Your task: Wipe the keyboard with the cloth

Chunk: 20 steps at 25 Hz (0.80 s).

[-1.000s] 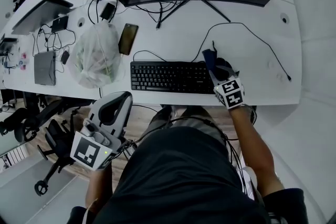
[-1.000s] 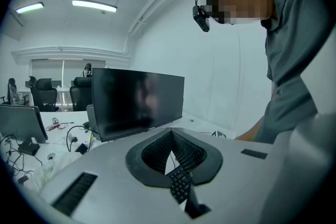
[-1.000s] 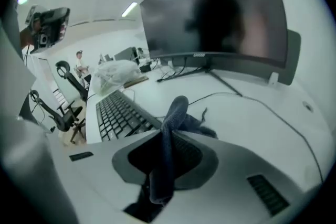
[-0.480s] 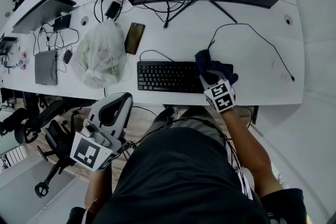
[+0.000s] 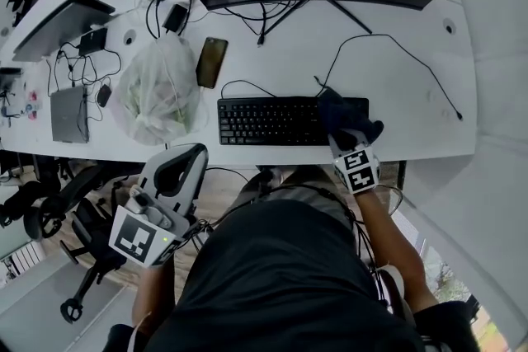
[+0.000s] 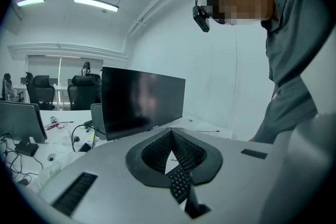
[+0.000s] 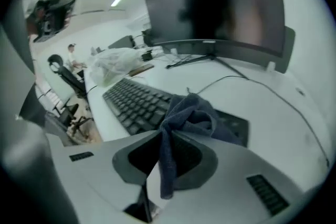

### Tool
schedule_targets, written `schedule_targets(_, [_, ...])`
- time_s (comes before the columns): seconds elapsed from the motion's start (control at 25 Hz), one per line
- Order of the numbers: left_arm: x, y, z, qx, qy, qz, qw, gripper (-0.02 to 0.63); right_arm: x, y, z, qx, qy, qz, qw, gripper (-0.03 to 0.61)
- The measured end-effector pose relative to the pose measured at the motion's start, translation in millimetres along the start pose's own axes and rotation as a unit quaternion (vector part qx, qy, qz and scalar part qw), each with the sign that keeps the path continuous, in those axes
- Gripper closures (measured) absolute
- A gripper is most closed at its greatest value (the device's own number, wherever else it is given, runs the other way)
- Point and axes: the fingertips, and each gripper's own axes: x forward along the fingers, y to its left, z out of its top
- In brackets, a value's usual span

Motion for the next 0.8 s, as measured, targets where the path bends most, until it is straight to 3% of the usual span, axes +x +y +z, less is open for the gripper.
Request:
schedule_targets(0.08, [1.6, 2.1, -0.9, 0.009, -0.002, -0.008, 0.9999, 0.611, 7.0, 53.2, -9.6, -0.045, -0.002, 0.067, 0.997, 0.522])
schedule_targets(0.16, [3.9, 1.0, 3.7, 0.011, -0.01, -0.02, 0.9997, 0.611, 4.2, 55.0, -10.7, -0.05, -0.007, 0.078, 0.996, 0.522])
schedule_targets(0.28, [3.2, 3.7, 7.9, 0.014, -0.014, -0.026, 0.9995, 0.611, -19.0, -16.2, -14.9, 0.039, -0.035, -0.025, 0.998, 0.522])
schedule_targets(0.36, [1.9, 8.2, 3.5, 0.019, -0.004, -0.023, 0.9996, 0.611, -24.1, -32.0, -19.4, 0.102, -0.049, -0.056, 0.992, 0.523])
schedule_targets(0.44, [3.4, 6.5, 1.4, 0.016, 0.0, -0.029, 0.9995, 0.611, -8.1, 11.3, -17.0, 0.093, -0.04, -0.006, 0.995, 0.532])
schedule_targets(0.52, [5.9, 0.9, 3.6, 0.017, -0.003, -0.04, 0.999, 0.611, 10.8, 69.3, -11.0, 0.017, -0.014, 0.07, 0.997, 0.533])
schedule_targets(0.56, [5.8, -0.7, 3.0, 0.019, 0.002, -0.043, 0.9989, 0.611, 13.8, 81.1, -7.3, -0.005, -0.011, 0.085, 0.996, 0.534])
schedule_targets(0.64, [2.9, 0.2, 1.5, 0.015, 0.013, -0.041, 0.9989, 0.611, 4.1, 57.4, 3.8, 0.021, -0.038, 0.047, 0.998, 0.534])
schedule_targets(0.76, [-3.2, 8.8, 3.5, 0.019, -0.001, -0.037, 0.9991, 0.611, -20.5, -21.0, 17.9, 0.089, -0.089, -0.076, 0.989, 0.534])
schedule_targets(0.8, [-5.2, 11.0, 2.2, 0.02, -0.006, -0.036, 0.9991, 0.611, -21.1, -36.2, 20.3, 0.1, -0.093, -0.099, 0.986, 0.534])
